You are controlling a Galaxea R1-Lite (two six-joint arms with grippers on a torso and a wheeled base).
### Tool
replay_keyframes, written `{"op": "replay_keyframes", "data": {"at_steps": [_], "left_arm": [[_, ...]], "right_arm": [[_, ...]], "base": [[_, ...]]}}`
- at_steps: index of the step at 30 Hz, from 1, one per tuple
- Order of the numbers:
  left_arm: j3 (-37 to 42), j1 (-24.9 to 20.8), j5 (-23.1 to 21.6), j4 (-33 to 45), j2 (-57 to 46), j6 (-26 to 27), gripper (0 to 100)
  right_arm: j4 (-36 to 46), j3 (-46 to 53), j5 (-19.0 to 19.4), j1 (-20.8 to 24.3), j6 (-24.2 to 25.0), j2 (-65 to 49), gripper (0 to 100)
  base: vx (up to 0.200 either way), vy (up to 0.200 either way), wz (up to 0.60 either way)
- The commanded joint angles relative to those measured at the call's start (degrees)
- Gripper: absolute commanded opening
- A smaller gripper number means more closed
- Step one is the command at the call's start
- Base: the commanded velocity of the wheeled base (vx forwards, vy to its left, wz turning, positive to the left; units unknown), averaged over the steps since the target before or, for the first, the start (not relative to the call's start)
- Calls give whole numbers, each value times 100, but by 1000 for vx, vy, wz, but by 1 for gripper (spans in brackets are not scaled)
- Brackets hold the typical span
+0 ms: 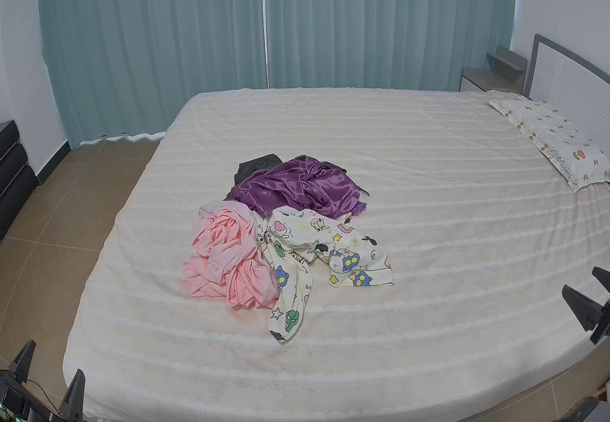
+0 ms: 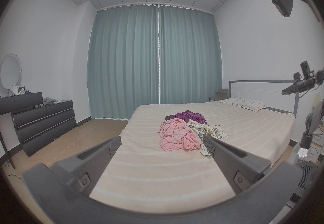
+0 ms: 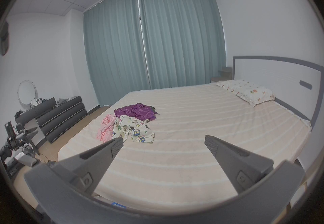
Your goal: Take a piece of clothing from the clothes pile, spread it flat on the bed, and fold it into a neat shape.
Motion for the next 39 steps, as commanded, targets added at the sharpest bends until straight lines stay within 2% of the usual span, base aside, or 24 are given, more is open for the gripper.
{"op": "replay_keyframes", "data": {"at_steps": [1, 5, 9, 12, 20, 25, 30, 39], "left_arm": [[101, 0, 1, -5, -93, 13, 100], [101, 0, -8, -5, -93, -4, 100], [101, 0, -8, -5, -93, -13, 100], [101, 0, -8, -5, -93, -13, 100], [101, 0, -8, -5, -93, -22, 100], [101, -9, -8, -5, -93, -13, 100], [101, 0, -8, -5, -93, -22, 100], [101, 0, -8, -5, -93, -22, 100]], "right_arm": [[-588, -243, 153, 107, 316, 1711, 100], [-746, -428, 355, 397, 773, 2264, 100], [-983, -630, 373, 775, 1353, 2915, 100], [-1326, -744, 373, 933, 1546, 3539, 100], [-2680, -1351, 320, 1091, 1661, 5666, 100], [-3330, -2063, 126, 1091, 1960, 7063, 100], [-3418, -3100, -295, 1047, 1995, 8390, 100], [-3339, -4330, -392, 871, 1968, 9761, 100]], "base": [[0, 0, 0], [0, 0, 0], [0, 200, 0], [0, 200, 0], [0, 200, 0], [0, 0, 0], [0, 0, 0], [0, 0, 0]]}}
